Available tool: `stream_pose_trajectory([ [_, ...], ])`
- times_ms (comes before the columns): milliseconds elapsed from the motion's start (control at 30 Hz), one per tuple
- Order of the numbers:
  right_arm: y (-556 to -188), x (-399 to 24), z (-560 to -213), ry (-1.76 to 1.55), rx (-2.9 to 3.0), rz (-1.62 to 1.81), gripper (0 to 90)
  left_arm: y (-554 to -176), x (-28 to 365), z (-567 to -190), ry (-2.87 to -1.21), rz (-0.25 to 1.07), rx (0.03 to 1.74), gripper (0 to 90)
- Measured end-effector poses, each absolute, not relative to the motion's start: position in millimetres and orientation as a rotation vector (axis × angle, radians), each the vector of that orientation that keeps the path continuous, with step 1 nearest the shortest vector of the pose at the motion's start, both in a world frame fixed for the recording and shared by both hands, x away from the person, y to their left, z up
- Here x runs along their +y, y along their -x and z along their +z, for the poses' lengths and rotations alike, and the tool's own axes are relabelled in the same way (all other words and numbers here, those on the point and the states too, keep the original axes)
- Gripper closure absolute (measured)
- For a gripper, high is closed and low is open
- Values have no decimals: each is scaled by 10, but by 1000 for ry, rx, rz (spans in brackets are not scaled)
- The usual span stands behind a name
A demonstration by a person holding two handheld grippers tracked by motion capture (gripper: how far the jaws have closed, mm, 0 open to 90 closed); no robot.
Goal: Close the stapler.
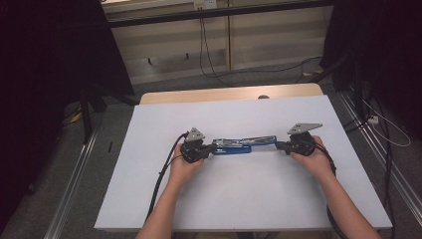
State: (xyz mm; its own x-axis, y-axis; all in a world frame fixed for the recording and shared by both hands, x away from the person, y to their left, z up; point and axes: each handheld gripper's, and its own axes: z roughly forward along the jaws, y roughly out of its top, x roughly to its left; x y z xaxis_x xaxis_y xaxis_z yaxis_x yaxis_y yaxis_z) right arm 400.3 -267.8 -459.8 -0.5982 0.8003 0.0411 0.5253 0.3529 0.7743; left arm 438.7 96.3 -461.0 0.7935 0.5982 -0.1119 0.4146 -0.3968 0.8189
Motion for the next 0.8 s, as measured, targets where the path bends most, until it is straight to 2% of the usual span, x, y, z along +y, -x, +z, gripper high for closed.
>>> stream_pose_trajectory([
  [800,-4006,-2594,-4515,-1120,2251,1164,900,-4381,952,-4601,-2056,248,743,900],
])
